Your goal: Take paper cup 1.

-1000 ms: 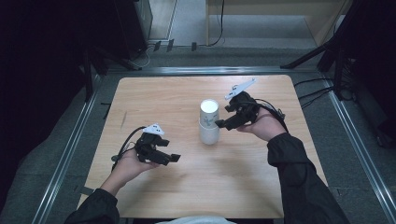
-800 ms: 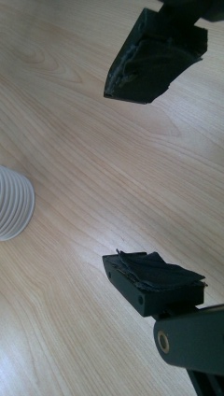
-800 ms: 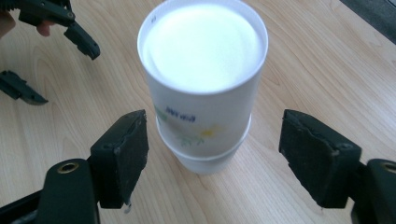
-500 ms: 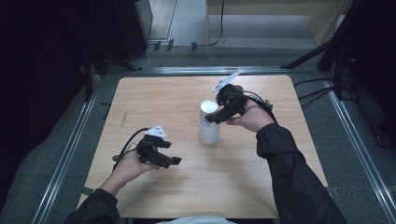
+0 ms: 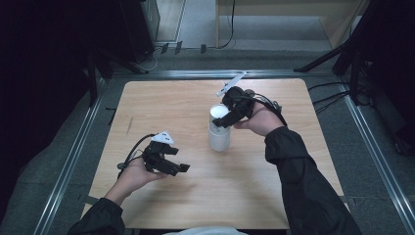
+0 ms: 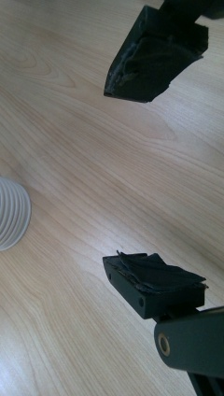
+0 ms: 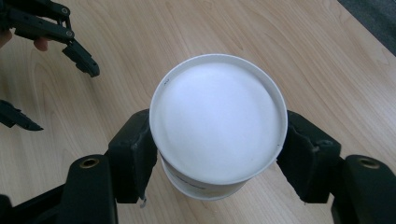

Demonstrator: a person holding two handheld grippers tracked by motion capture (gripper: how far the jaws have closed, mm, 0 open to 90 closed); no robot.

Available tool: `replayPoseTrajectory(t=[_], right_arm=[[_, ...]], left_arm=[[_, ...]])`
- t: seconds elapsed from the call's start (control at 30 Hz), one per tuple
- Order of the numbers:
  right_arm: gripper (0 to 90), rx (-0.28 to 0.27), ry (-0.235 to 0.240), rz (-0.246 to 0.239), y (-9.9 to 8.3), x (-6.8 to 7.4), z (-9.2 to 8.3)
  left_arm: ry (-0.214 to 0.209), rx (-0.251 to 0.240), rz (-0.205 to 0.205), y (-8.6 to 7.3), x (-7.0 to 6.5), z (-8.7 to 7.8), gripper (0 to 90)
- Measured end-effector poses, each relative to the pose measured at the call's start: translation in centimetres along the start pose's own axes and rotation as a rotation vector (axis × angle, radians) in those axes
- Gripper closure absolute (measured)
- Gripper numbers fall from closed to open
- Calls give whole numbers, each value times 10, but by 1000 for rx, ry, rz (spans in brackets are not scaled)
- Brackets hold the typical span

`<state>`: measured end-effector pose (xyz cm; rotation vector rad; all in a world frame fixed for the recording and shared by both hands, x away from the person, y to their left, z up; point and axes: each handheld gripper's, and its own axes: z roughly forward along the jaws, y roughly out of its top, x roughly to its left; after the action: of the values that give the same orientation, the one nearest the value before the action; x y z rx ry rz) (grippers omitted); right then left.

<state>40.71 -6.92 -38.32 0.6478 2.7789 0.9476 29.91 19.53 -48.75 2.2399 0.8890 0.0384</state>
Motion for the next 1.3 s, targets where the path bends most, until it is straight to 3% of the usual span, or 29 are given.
replayPoseTrajectory(t=[0.8, 1.13, 1.3], right_arm=[[358, 0, -3, -20, 21, 3, -28], [360, -26, -7, -23, 41, 10, -64], [361, -50, 3, -15, 45, 19, -89]], left_arm=[[-5, -40, -6, 1, 1, -6, 159], [-14, -82, -15, 4, 5, -11, 158], [-39, -107, -11, 7, 5, -14, 161]])
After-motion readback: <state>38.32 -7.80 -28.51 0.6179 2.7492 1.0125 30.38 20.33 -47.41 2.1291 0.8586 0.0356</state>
